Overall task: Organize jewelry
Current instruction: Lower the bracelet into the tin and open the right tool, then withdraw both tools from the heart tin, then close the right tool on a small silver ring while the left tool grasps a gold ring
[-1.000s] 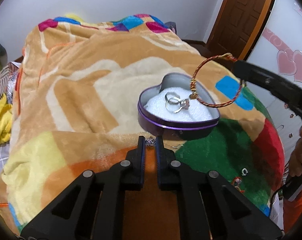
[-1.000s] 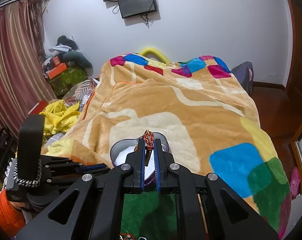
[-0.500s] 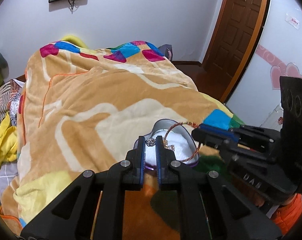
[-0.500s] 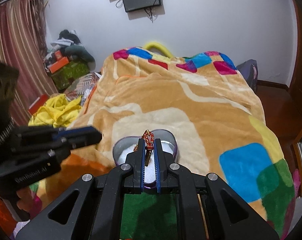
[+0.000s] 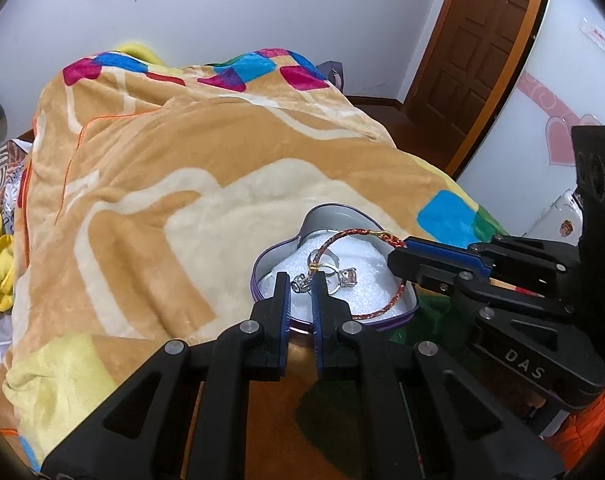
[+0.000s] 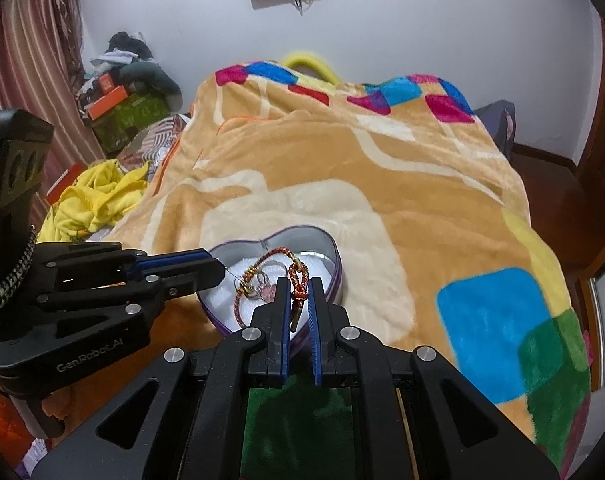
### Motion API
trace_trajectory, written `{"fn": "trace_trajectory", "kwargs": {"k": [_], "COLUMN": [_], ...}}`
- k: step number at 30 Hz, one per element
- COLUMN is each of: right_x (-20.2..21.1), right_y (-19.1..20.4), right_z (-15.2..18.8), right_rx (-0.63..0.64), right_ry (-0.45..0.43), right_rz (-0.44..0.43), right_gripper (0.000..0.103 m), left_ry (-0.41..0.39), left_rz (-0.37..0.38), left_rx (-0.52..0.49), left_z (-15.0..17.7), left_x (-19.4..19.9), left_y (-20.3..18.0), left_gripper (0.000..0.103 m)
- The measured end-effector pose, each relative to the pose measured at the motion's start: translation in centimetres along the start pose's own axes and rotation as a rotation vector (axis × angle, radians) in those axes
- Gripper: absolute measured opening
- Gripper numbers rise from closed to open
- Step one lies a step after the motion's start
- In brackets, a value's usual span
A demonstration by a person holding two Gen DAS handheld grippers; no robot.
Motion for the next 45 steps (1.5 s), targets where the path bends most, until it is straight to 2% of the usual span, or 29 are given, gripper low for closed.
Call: {"fn": "trace_trajectory", "kwargs": {"k": [5, 15, 23, 30, 38, 45], "right_x": [0.4, 3.4, 6.8, 8.8, 9.3, 8.3], "right_y": [-0.1, 0.5, 0.8, 1.0, 0.2, -0.9], "right_z": [0.1, -0.3, 0.1, 1.3, 3.5, 6.5], "right_rx": [-0.013, 0.027, 0.05, 0.052, 0.035, 0.034], "right_ry": [0.0, -0.066, -0.133, -0.151, -0.136, -0.073], "right_rz": [0.004, 0.049, 0.095, 0.111, 0.135, 0.153], "right_gripper": [0.015, 0.032, 0.046, 0.048, 0.048, 0.048], "left_ry": [-0.002, -0.028, -0.061, -0.073, -0.055, -0.005], "left_rz": [0.001, -0.018, -0.043, -0.058, -0.056, -0.047], "left_rx": [-0.002, 0.0, 0.002, -0.013, -0.034, -0.032], "left_z": [-0.1, -0.2, 0.1, 1.4, 3.5, 5.8], "left_x": [0.5, 3.2, 6.4, 8.9, 9.9, 8.8], "left_y": [-0.2, -0.8, -1.9, -3.3, -4.9, -5.2], "left_gripper": [0.008, 0.01, 0.032, 0.042, 0.043, 0.043]}}
Point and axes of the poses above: each gripper's, at about its wrist camera, not at the fingertips, and x roughly against the way its jaws point, y to its left, z to its underside, the point moved 8 cm from there along -x, roughly the way its jaws point, and after that the axes turned 10 degrees about -x, right-handed, at the moved point
